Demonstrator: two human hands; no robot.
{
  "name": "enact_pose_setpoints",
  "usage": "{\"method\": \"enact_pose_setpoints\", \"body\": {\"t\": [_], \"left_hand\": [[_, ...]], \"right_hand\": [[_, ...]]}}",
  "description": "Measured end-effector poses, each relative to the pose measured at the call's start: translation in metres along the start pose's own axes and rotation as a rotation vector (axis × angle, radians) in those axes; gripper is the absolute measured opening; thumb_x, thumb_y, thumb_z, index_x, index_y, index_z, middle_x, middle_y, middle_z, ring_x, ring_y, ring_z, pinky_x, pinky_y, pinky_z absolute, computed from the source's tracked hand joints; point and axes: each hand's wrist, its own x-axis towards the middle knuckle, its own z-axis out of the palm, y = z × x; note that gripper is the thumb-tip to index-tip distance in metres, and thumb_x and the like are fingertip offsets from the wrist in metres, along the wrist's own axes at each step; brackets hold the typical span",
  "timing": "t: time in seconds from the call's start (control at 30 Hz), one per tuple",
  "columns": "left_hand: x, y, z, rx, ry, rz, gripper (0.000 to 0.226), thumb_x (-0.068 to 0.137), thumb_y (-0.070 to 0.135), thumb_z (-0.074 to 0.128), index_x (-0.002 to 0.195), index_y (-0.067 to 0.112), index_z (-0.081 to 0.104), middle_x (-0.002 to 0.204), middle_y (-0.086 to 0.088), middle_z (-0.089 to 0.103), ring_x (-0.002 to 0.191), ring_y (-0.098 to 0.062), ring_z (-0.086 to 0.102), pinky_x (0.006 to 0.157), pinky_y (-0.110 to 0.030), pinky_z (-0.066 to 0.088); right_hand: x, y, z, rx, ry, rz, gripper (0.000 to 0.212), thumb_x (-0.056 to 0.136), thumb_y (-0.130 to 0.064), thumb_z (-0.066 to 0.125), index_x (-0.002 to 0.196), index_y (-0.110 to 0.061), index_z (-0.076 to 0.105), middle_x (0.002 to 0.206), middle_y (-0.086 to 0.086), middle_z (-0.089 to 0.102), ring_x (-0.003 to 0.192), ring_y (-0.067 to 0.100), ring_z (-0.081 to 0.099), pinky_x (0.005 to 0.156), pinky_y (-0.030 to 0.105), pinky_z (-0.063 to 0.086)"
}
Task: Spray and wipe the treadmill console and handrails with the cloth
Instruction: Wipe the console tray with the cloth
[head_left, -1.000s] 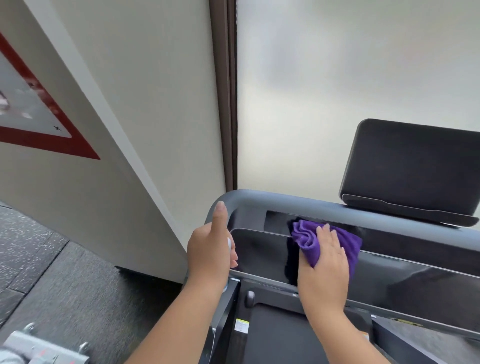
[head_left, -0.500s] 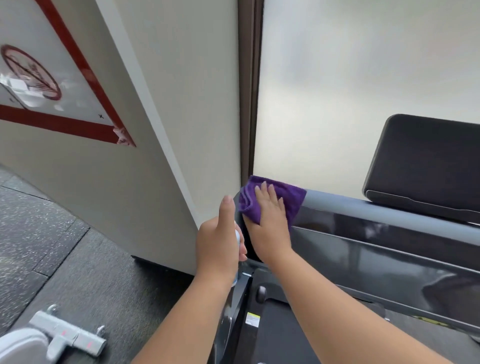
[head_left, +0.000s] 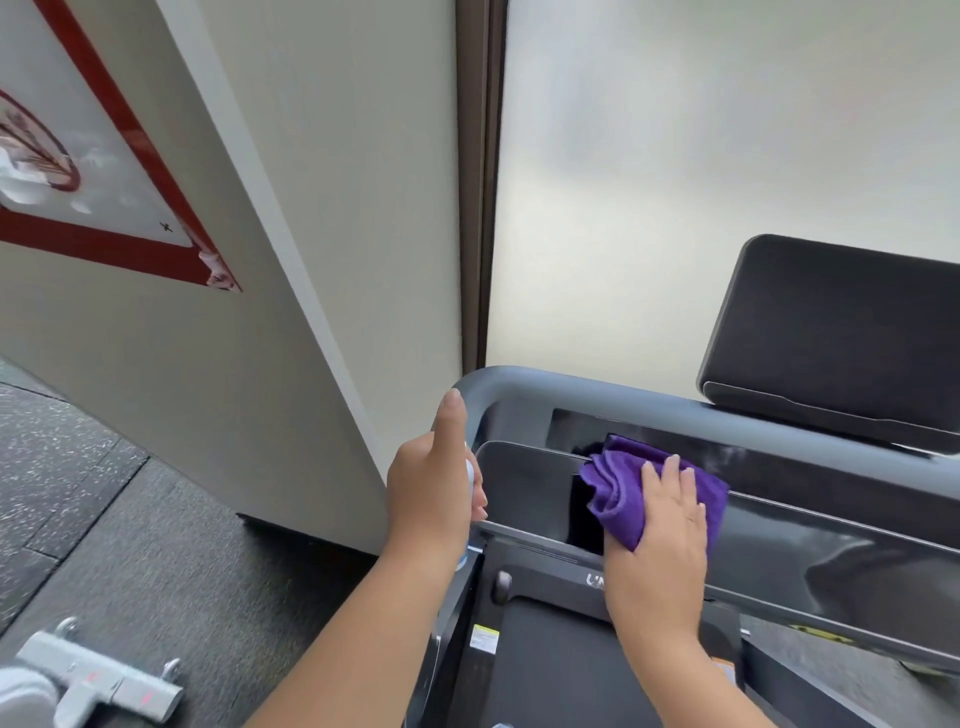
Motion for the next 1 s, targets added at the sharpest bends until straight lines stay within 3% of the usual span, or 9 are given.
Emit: {"method": "enact_pose_setpoints", "body": {"t": [0.1,0.2,0.27,0.4,0.53,0.63,0.73,0.87,1.0], "left_hand": [[-0.001,0.002,-0.002,0.0,0.001,-0.008,0.074,0.103,0.066,0.045,0.052,0.013,0.046,0.052,-0.011,0.051,0.05,-0.027,0.053,0.062,-0.037,0.053],[-0.003,0.005,-0.007,0.006,0.005,0.006,0.073,0.104,0.065,0.043,0.057,0.009,0.048,0.053,-0.011,0.051,0.05,-0.027,0.054,0.06,-0.034,0.053],[-0.003,0.005,-0.011,0.013,0.011,0.002,0.073,0.104,0.065,0.043,0.059,0.008,0.047,0.052,-0.01,0.05,0.05,-0.026,0.054,0.059,-0.032,0.052],[-0.002,0.002,-0.02,-0.012,0.041,-0.015,0.074,0.104,0.065,0.045,0.053,0.011,0.044,0.05,-0.01,0.049,0.049,-0.025,0.051,0.06,-0.034,0.051],[0.0,-0.001,-0.025,-0.056,0.06,-0.026,0.072,0.102,0.065,0.047,0.055,0.011,0.045,0.051,-0.01,0.047,0.048,-0.025,0.049,0.052,-0.032,0.047],[0.002,-0.001,-0.026,-0.077,0.052,-0.026,0.076,0.103,0.064,0.046,0.044,0.016,0.044,0.05,-0.01,0.047,0.047,-0.025,0.049,0.053,-0.033,0.047],[0.004,-0.001,-0.025,-0.072,0.045,-0.02,0.075,0.103,0.064,0.046,0.047,0.014,0.043,0.049,-0.01,0.047,0.048,-0.025,0.049,0.055,-0.032,0.047],[0.004,-0.003,-0.02,-0.04,0.039,-0.024,0.077,0.104,0.065,0.044,0.049,0.011,0.046,0.047,-0.01,0.051,0.048,-0.026,0.054,0.063,-0.036,0.053],[0.0,-0.004,-0.016,-0.026,0.039,-0.055,0.074,0.103,0.065,0.043,0.06,0.006,0.049,0.051,-0.014,0.053,0.051,-0.026,0.054,0.062,-0.033,0.051]], "right_hand": [[0.036,-0.031,0.004,0.555,0.203,0.47,0.041,0.099,-0.03,0.062,0.139,-0.022,0.06,0.156,-0.004,0.049,0.146,0.011,0.038,0.127,0.044,0.026],[0.078,-0.068,0.016,0.744,0.376,0.572,0.027,0.091,-0.044,0.051,0.106,-0.024,0.062,0.123,0.001,0.064,0.113,0.025,0.061,0.107,0.055,0.047],[0.097,-0.089,0.033,0.594,0.267,0.489,0.03,0.094,-0.037,0.052,0.117,-0.02,0.061,0.137,0.009,0.057,0.127,0.034,0.053,0.111,0.056,0.041],[0.1,-0.123,0.066,0.379,-0.204,0.132,0.035,0.101,-0.024,0.057,0.136,-0.023,0.061,0.163,0.004,0.039,0.151,0.036,0.026,0.127,0.051,0.018],[0.062,-0.137,0.075,0.417,-0.516,-0.133,0.051,0.101,-0.021,0.06,0.149,-0.035,0.053,0.169,-0.012,0.027,0.158,0.015,0.007,0.124,0.035,0.006],[0.034,-0.107,0.063,0.395,-0.627,-0.266,0.076,0.091,0.001,0.058,0.156,-0.036,0.044,0.168,-0.022,0.026,0.157,-0.005,0.006,0.128,0.027,0.006],[0.023,-0.057,0.036,0.18,-0.652,-0.441,0.08,0.086,-0.005,0.059,0.158,-0.033,0.04,0.163,-0.028,0.026,0.151,-0.017,0.004,0.127,0.02,0.005],[0.019,-0.006,0.008,-0.027,-0.552,-0.579,0.08,0.081,-0.012,0.067,0.157,-0.029,0.045,0.165,-0.019,0.035,0.156,-0.004,0.014,0.128,0.026,0.013],[0.016,0.017,-0.012,0.047,-0.262,-0.232,0.078,0.085,0.004,0.07,0.154,-0.024,0.05,0.162,-0.015,0.039,0.155,0.008,0.027,0.126,0.042,0.028]]}}
